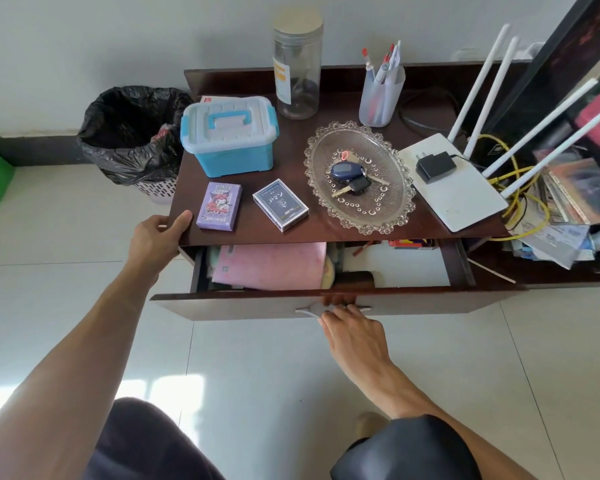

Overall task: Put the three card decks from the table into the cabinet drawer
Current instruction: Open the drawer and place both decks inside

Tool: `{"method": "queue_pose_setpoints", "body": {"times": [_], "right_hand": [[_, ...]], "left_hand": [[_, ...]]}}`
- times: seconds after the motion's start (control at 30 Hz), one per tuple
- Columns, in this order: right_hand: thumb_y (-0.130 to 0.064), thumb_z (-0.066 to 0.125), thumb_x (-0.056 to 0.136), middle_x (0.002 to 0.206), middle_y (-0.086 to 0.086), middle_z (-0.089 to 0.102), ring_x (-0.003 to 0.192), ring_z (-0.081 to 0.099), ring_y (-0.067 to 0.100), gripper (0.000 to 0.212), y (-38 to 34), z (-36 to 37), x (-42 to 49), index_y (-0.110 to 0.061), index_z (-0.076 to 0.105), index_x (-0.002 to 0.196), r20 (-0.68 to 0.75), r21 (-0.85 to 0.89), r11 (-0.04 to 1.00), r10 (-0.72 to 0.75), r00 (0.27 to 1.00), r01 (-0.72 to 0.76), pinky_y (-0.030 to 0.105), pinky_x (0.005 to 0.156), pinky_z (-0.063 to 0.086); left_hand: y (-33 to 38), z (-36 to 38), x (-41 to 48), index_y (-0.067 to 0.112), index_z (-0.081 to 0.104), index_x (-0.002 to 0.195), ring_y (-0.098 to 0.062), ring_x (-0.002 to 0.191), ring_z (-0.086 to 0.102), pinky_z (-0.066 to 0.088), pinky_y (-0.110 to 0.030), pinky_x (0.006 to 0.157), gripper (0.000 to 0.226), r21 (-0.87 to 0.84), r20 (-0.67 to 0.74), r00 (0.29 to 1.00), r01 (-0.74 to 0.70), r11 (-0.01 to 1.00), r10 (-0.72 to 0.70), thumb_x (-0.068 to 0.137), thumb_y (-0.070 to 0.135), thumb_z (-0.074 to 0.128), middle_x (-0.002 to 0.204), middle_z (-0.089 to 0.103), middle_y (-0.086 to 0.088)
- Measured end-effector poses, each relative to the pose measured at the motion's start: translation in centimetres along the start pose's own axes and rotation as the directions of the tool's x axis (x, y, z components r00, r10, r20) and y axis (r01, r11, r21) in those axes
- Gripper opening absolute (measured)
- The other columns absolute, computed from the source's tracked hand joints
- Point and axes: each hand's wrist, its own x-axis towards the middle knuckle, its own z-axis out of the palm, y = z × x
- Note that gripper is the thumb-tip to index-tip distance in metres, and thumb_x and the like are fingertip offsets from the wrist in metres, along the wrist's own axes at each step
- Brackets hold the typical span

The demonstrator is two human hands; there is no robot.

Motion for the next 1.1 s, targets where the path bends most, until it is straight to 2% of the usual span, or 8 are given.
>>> {"method": "queue_pose_setpoints", "body": {"times": [0.6, 0.67, 0.73, 0.8, 0.87, 0.93, 1.0, 1.1], "right_hand": [[-0.017, 0.098, 0.047, 0.056, -0.008, 0.065, 0.061, 0.069, 0.016, 0.035, -0.7, -0.7, -6.8, -0.021, 0.079, 0.076, 0.115, 0.048, 0.997, -0.069, 0.991, 0.064, 0.022, 0.035, 0.041], [-0.023, 0.094, 0.059, 0.065, -0.010, 0.070, 0.068, 0.071, 0.013, 0.029, -0.7, -1.8, -6.8, -0.023, 0.080, 0.084, 0.186, 0.073, 0.996, -0.061, 0.981, 0.048, 0.024, 0.041, 0.047], [-0.034, 0.070, 0.091, 0.102, -0.013, 0.077, 0.100, 0.070, 0.011, 0.025, -0.3, -3.2, -6.5, -0.026, 0.075, 0.113, 0.327, 0.158, 0.987, -0.045, 0.944, -0.007, 0.030, 0.072, 0.058], [-0.042, 0.053, 0.100, 0.125, -0.021, 0.071, 0.116, 0.063, 0.000, 0.033, 0.7, -5.7, -6.2, -0.033, 0.070, 0.127, 0.480, 0.416, 0.888, -0.029, 0.877, -0.198, 0.027, 0.096, 0.052], [-0.046, 0.062, 0.094, 0.111, -0.021, 0.077, 0.102, 0.070, -0.002, 0.028, 1.7, -9.3, -5.1, -0.038, 0.077, 0.116, 0.556, 0.657, 0.650, -0.074, 0.828, -0.383, 0.023, 0.088, 0.055], [-0.051, 0.067, 0.088, 0.096, -0.015, 0.079, 0.086, 0.073, 0.003, 0.022, 2.4, -12.5, -2.6, -0.041, 0.079, 0.104, 0.508, 0.746, 0.540, -0.083, 0.857, -0.390, 0.016, 0.074, 0.056], [-0.051, 0.067, 0.087, 0.090, -0.015, 0.078, 0.083, 0.071, 0.003, 0.021, 2.2, -14.5, 1.4, -0.038, 0.078, 0.100, 0.351, 0.736, 0.625, -0.027, 0.936, -0.258, 0.016, 0.070, 0.054], [-0.052, 0.064, 0.089, 0.090, -0.012, 0.072, 0.081, 0.067, 0.006, 0.030, 0.0, -15.3, 9.0, -0.031, 0.072, 0.108, 0.075, 0.557, 0.829, 0.016, 0.997, -0.055, 0.033, 0.070, 0.058]], "left_hand": [[0.3, 0.3, -0.8, 0.009, 0.064, 0.118, -0.027, 0.099, 0.071, 0.061, -0.044, 0.084, 0.061, -0.053, -0.023, 0.999, 0.044, 0.998, -0.045, 0.082, 0.058, 0.068, 0.112, 0.070, -0.011], [0.4, 0.4, -1.1, 0.009, 0.065, 0.118, -0.029, 0.100, 0.070, 0.060, -0.046, 0.085, 0.061, -0.050, -0.036, 0.998, 0.042, 0.998, -0.044, 0.082, 0.058, 0.067, 0.114, 0.071, -0.013], [0.7, 0.3, -1.3, 0.009, 0.065, 0.119, -0.031, 0.104, 0.069, 0.058, -0.049, 0.091, 0.061, -0.037, -0.042, 0.998, 0.045, 0.998, -0.046, 0.083, 0.058, 0.066, 0.113, 0.071, -0.012], [1.2, 0.0, -1.8, 0.008, 0.066, 0.123, -0.028, 0.103, 0.068, 0.056, -0.046, 0.094, 0.062, -0.013, -0.041, 0.998, 0.041, 0.999, -0.042, 0.086, 0.057, 0.063, 0.111, 0.070, -0.009], [1.8, -0.3, -2.8, 0.011, 0.063, 0.130, -0.022, 0.100, 0.065, 0.054, -0.038, 0.089, 0.065, 0.019, -0.090, 0.996, 0.000, 1.000, 0.002, 0.087, 0.060, 0.057, 0.114, 0.069, -0.006], [2.6, -0.3, -4.3, 0.018, 0.060, 0.130, -0.016, 0.098, 0.066, 0.053, -0.033, 0.082, 0.063, 0.047, -0.191, 0.975, -0.106, 0.993, 0.113, 0.085, 0.062, 0.053, 0.118, 0.069, -0.003], [3.7, 0.6, -5.8, 0.022, 0.059, 0.128, -0.008, 0.092, 0.064, 0.051, -0.026, 0.077, 0.054, 0.122, -0.222, 0.940, -0.235, 0.964, 0.257, 0.087, 0.057, 0.053, 0.117, 0.067, 0.001], [5.4, 2.7, -6.8, 0.018, 0.056, 0.134, -0.021, 0.108, 0.060, 0.053, -0.040, 0.091, 0.054, 0.291, -0.132, 0.916, -0.330, 0.898, 0.380, 0.089, 0.048, 0.058, 0.126, 0.062, -0.007]]}}
